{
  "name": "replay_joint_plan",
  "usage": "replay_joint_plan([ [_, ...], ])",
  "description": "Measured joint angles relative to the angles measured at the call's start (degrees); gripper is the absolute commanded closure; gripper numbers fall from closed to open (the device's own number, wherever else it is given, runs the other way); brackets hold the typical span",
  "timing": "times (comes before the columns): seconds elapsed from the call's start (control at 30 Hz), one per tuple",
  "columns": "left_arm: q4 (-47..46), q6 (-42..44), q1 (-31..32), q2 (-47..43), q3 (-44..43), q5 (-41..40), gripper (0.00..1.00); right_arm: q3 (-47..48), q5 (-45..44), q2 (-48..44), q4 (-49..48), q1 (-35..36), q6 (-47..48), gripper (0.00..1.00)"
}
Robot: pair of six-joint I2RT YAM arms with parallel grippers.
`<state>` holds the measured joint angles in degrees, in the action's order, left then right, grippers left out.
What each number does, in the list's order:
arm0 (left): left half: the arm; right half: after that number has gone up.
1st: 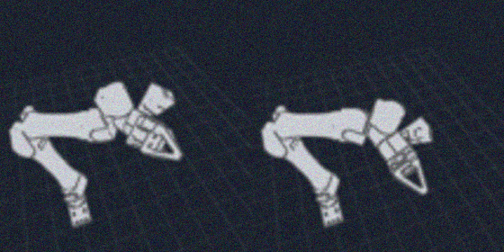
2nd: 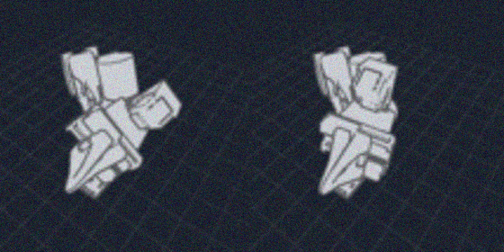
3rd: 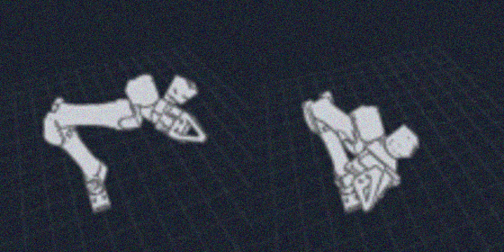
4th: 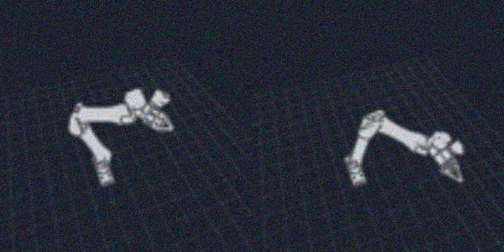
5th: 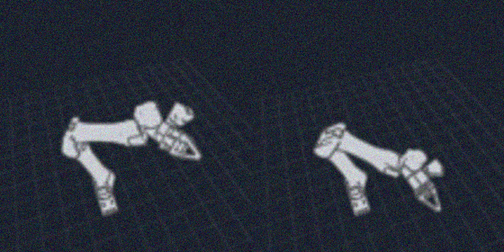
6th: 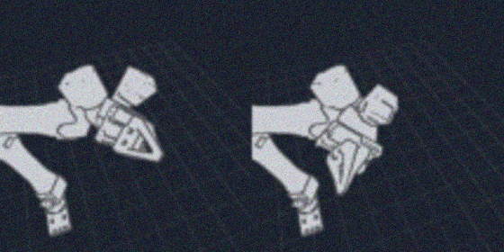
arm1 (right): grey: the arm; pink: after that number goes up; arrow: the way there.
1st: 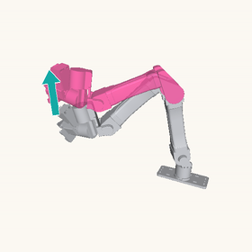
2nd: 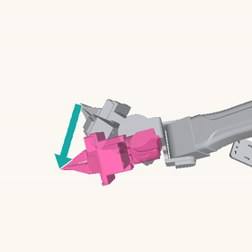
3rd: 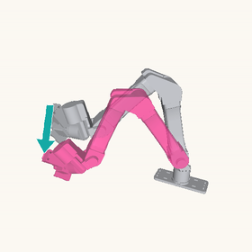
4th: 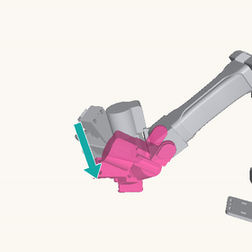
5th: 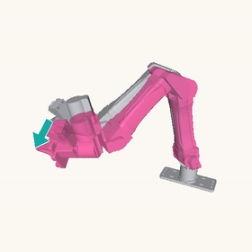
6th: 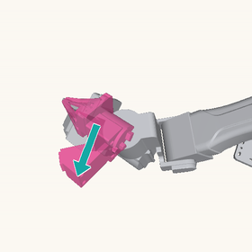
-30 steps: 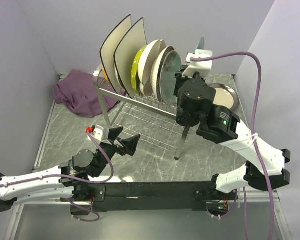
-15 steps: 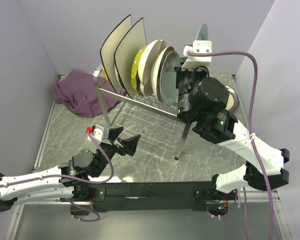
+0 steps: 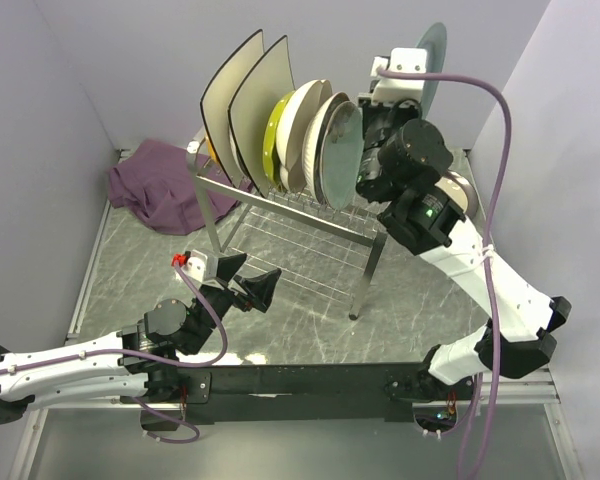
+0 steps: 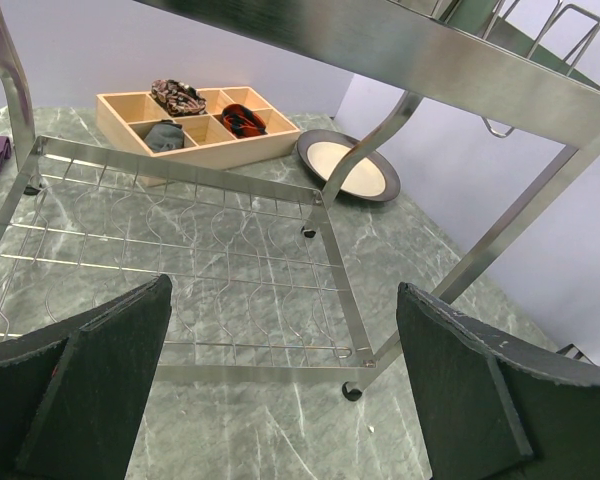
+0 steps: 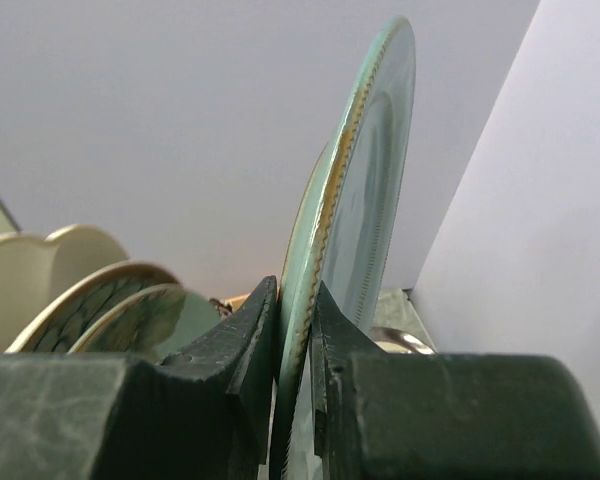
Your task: Unload the plates from the dish rack
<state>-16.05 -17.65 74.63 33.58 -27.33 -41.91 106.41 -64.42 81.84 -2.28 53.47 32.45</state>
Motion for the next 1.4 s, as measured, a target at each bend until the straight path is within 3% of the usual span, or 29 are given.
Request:
replay_joint_plan([
  [0.47,0.00,0.24,0.02,0.07,0.00,-0.04,0.01,0.63,2.10,0.07,1.84,-6.80,1.64,1.00],
  [0.63,0.00,0.26,0.04,0.07,0.00,-0.02,0.01,2.29,-0.26,3.06,4.07,-13.46,0.35,1.00],
  [0.8,0.00,0.28,0.04,0.07,0.00,-0.02,0.01,3.63,-2.38,6.56,11.06,-21.33,-5.51,1.00],
  [1.0,0.00,0.26,0.04,0.00,0.00,0.02,0.01,2.21,-3.19,7.19,19.12,-25.97,-14.34,1.00],
  [1.4,0.02,0.20,0.04,-1.20,0.00,0.55,0.01,-1.14,3.74,8.63,35.26,-35.85,-33.05,1.00],
])
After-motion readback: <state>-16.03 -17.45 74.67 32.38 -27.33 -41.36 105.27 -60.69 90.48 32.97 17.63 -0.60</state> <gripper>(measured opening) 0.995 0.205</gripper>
